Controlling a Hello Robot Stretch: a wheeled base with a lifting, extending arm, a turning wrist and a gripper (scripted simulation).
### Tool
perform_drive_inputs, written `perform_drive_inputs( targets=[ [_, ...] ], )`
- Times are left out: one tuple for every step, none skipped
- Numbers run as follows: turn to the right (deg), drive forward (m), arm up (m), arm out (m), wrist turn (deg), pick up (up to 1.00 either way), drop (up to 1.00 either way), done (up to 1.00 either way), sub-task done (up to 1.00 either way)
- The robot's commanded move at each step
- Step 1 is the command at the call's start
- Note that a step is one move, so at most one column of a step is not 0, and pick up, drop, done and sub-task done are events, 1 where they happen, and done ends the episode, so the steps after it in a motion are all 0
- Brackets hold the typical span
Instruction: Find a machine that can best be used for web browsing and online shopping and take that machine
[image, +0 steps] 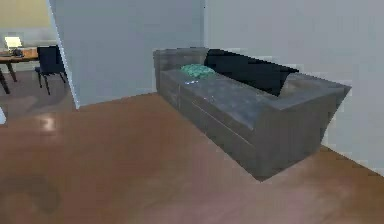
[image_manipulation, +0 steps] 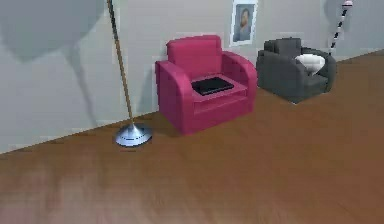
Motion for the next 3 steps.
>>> perform_drive_inputs(
  targets=[
    [45.0,0.0,0.0,0.0,0.0,0.0,0.0,0.0,0.0],
    [42.0,0.0,0.0,0.0,0.0,0.0,0.0,0.0,0.0],
    [0.0,1.0,0.0,0.0,0.0,0.0,0.0,0.0,0.0]
  ],
)
